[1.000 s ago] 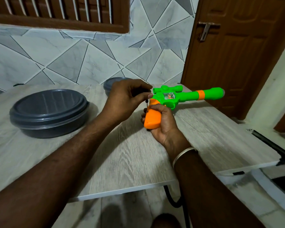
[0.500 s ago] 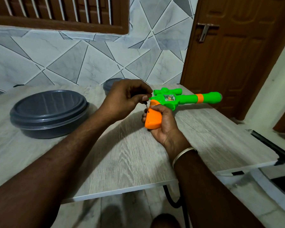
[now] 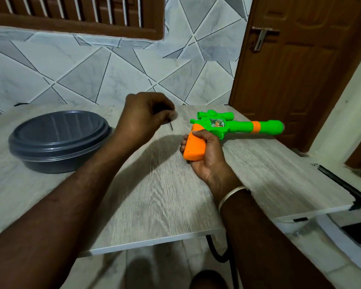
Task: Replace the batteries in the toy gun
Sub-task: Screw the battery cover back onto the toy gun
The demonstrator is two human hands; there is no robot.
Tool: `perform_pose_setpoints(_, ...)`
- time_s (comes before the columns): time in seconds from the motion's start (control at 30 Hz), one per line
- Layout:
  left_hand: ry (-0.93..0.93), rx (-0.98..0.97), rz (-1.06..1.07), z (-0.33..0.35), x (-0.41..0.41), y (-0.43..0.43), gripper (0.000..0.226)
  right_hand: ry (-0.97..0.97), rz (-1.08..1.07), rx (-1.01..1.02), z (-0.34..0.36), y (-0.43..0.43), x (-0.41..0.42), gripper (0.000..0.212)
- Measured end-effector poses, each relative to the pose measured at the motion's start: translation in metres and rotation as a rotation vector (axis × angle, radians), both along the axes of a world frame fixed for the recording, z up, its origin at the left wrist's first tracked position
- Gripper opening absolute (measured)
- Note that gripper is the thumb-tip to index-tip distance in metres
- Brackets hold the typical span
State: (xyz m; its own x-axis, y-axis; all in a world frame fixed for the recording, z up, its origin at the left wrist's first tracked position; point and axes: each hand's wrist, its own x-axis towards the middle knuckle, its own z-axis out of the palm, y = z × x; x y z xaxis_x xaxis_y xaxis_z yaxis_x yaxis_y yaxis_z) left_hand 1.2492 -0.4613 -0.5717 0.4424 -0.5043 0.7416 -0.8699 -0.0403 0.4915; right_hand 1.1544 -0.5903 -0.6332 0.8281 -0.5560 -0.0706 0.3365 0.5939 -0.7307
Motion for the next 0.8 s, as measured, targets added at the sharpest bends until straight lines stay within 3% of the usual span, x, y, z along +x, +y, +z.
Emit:
perform_pose_setpoints(0.37, 0.071, 0.608, 0.244, -0.019, 0.005, -0.01, 0.012, -0.009, 0.004, 0.034, 0.002, 0.004, -0.003, 0.011)
perform_pose_setpoints(0.8, 0.099, 0.75, 0.382, -0.03, 0.013, -0.011, 0.015, -0.01, 0.008, 0.043, 0.004, 0.006, -0.005, 0.011)
